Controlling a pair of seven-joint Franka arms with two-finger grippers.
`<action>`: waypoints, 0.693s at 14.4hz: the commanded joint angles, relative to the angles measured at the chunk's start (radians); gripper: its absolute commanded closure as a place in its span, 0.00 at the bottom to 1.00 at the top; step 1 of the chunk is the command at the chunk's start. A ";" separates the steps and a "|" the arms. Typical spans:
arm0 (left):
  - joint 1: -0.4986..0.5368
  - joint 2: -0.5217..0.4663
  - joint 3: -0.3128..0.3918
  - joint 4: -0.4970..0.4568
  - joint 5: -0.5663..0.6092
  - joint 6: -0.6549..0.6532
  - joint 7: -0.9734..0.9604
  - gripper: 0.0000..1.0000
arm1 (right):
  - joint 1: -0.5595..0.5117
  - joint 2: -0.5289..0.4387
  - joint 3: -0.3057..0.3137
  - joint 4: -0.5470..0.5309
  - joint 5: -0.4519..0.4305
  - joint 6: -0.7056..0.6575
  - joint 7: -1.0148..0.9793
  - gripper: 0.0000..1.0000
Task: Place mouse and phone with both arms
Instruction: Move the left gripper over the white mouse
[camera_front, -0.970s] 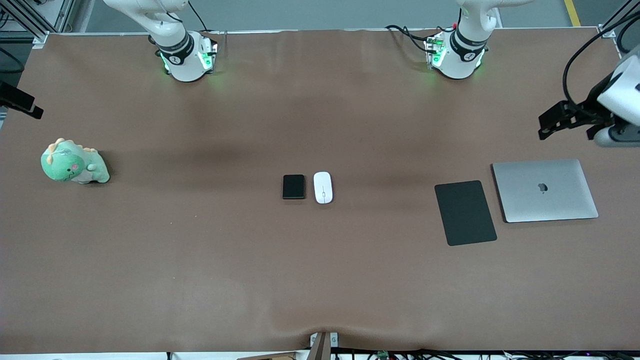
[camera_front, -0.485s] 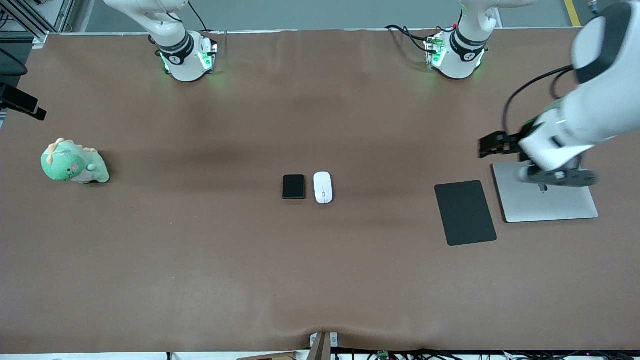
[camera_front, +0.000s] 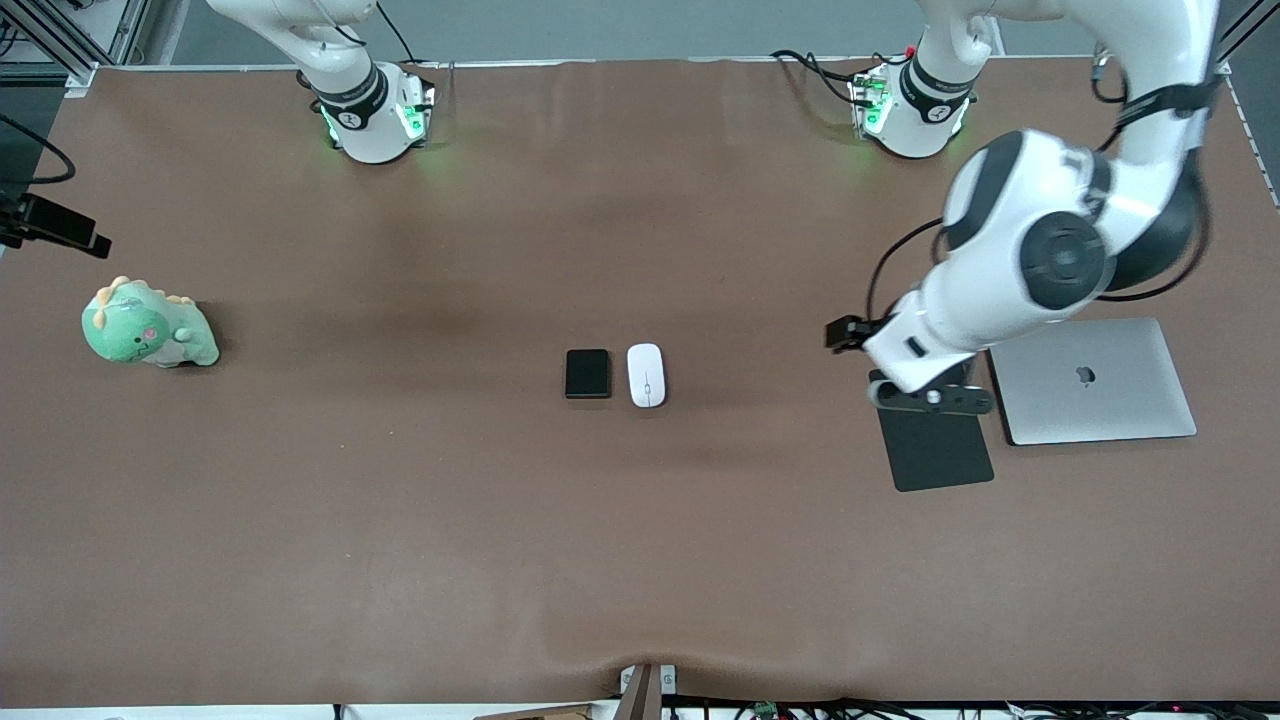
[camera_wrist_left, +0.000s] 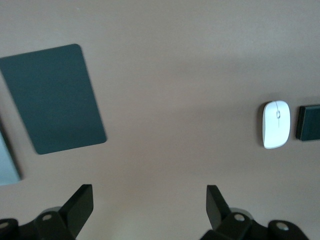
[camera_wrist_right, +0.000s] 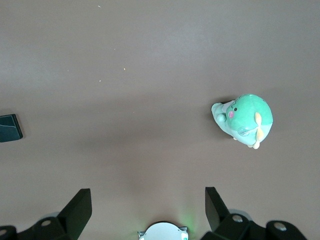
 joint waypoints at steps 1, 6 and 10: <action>-0.073 -0.008 0.002 -0.075 -0.001 0.080 -0.129 0.00 | 0.013 0.022 0.006 0.002 -0.011 -0.005 -0.011 0.00; -0.181 0.062 0.004 -0.080 0.006 0.132 -0.297 0.00 | 0.019 0.045 0.006 -0.001 -0.017 -0.009 -0.009 0.00; -0.273 0.159 0.002 -0.080 0.066 0.252 -0.446 0.00 | 0.048 0.059 0.006 -0.001 -0.005 -0.051 0.001 0.00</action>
